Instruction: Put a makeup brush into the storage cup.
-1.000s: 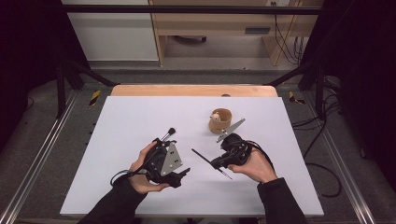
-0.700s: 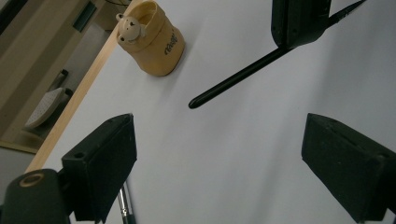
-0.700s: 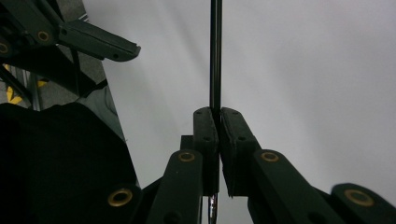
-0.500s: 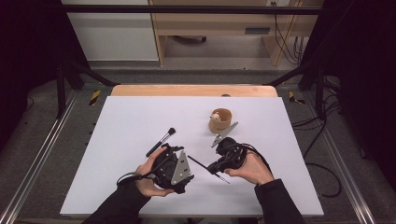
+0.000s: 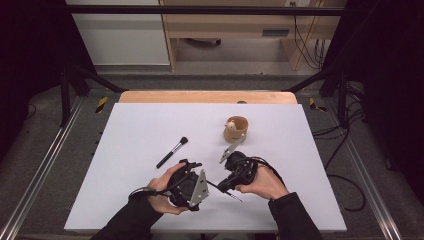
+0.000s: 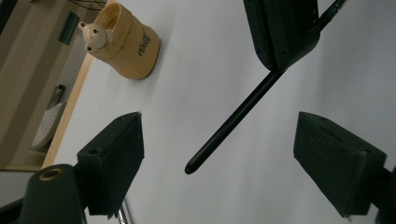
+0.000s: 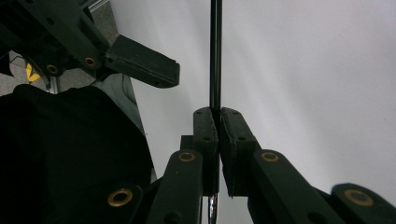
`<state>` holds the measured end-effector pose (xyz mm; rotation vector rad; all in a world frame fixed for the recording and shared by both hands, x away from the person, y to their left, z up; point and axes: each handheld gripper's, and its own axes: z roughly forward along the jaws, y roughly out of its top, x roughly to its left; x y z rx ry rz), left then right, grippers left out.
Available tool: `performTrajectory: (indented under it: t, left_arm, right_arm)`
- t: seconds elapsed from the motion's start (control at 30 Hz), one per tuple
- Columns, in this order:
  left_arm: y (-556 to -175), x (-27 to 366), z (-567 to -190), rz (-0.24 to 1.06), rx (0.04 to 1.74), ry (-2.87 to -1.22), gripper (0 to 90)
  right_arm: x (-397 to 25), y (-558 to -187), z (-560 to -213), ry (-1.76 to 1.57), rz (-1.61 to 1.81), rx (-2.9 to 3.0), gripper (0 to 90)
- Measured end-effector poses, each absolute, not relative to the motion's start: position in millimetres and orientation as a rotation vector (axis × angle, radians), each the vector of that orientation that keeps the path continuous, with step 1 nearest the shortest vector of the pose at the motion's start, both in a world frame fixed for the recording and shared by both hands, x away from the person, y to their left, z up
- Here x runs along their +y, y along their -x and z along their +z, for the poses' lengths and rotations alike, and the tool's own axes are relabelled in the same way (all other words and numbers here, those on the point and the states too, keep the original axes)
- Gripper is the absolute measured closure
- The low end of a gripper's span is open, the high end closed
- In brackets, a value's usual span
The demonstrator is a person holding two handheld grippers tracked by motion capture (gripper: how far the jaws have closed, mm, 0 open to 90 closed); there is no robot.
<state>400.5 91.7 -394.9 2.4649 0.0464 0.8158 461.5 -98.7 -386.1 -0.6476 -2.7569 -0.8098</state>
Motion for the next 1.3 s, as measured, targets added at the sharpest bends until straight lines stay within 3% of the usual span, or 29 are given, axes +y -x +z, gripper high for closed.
performTrajectory:
  t: [0.37,0.83,1.1,1.3]
  left_arm:
    - [-398,90,-399,0.866,-0.033,-2.507,27.6]
    - [-393,87,-406,0.946,-0.188,-2.55,58.6]
    - [-390,85,-408,0.966,-0.255,-2.554,71.2]
    - [-390,84,-410,0.966,-0.299,-2.568,75.7]
  right_arm:
    - [-87,-460,-385,0.602,-0.787,-2.759,85.5]
    - [-84,-459,-384,0.569,-0.767,-2.754,85.5]
    - [-83,-458,-384,0.558,-0.759,-2.759,85.5]
    - [-82,-458,-384,0.56,-0.745,-2.757,85.5]
